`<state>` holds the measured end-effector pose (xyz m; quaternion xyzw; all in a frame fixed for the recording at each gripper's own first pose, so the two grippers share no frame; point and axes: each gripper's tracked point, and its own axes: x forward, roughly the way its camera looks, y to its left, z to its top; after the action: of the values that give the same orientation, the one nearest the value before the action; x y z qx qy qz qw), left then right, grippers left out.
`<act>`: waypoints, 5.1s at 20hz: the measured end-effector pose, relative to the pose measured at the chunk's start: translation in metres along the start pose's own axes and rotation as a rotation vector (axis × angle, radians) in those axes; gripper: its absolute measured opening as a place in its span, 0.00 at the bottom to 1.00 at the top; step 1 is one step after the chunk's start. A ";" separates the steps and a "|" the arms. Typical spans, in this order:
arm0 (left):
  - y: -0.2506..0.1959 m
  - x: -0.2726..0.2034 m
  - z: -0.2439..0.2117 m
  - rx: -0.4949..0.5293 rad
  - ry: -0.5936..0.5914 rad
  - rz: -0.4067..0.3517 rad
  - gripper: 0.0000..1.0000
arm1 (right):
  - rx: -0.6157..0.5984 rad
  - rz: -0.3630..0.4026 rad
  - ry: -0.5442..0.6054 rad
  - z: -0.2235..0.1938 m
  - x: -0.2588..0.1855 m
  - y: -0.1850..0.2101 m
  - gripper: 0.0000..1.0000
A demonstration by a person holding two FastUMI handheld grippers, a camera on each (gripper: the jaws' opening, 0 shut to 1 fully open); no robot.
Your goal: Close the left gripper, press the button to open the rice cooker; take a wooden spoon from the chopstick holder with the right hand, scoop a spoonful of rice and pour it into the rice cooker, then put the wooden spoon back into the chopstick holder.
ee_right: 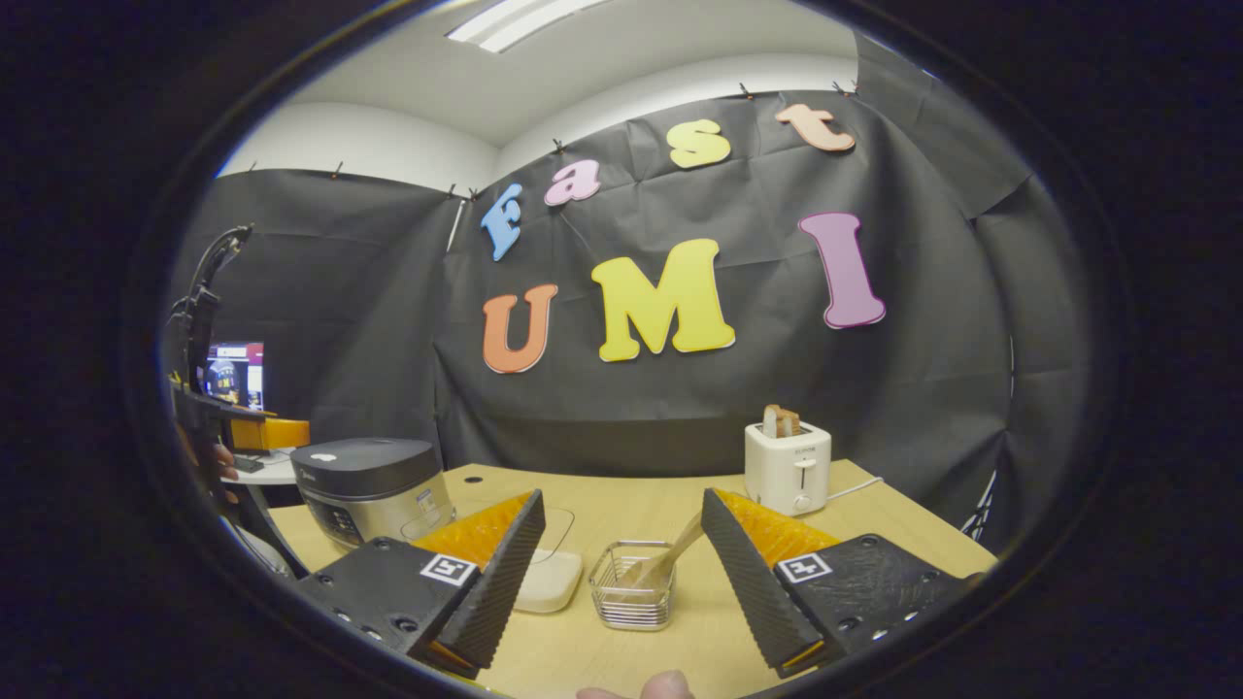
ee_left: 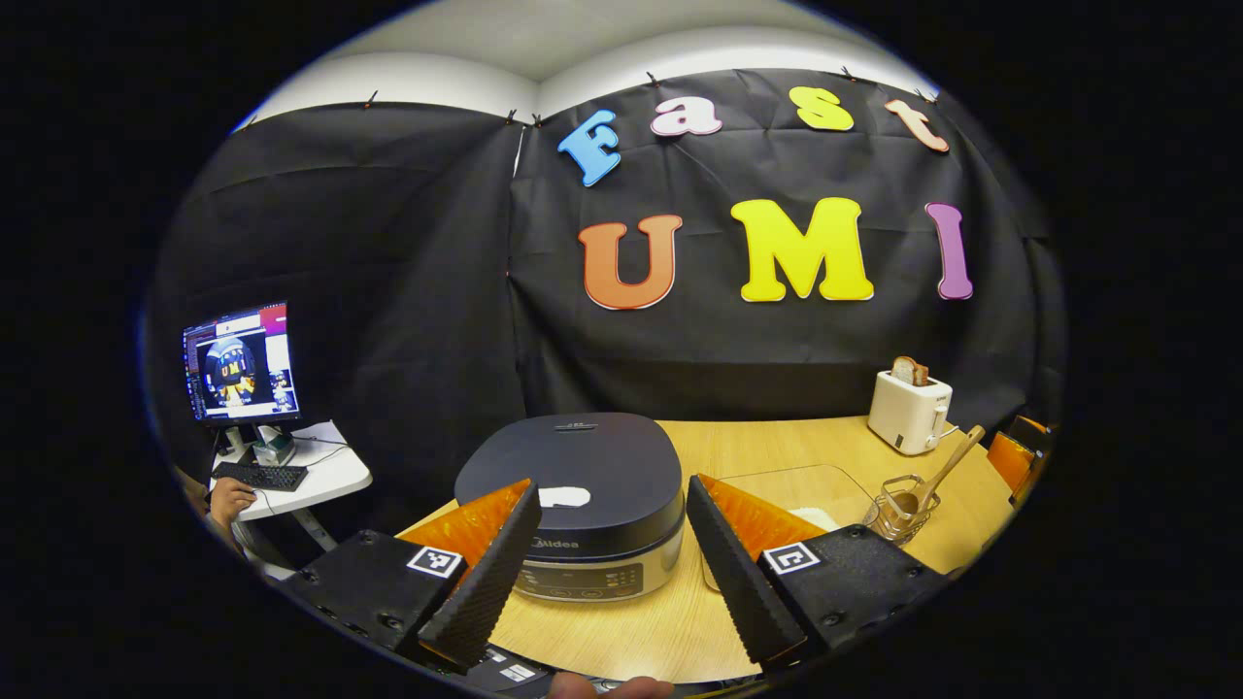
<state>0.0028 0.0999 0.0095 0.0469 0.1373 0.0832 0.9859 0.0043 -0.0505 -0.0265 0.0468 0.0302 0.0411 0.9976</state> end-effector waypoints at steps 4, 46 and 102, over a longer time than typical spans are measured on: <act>0.021 0.024 0.008 0.012 0.112 0.001 0.81 | 0.009 0.024 0.013 -0.002 -0.001 -0.002 0.91; 0.029 0.041 0.108 0.025 -0.212 0.081 0.99 | -0.071 -0.056 -0.026 -0.001 -0.007 -0.037 0.95; 0.016 -0.017 -0.006 -0.049 -0.221 -0.015 0.99 | 0.042 -0.103 0.139 0.001 0.090 -0.027 0.01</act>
<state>-0.0173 0.1129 0.0099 0.0307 0.0260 0.0733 0.9965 0.0955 -0.0696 -0.0334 0.0631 0.1028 -0.0076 0.9927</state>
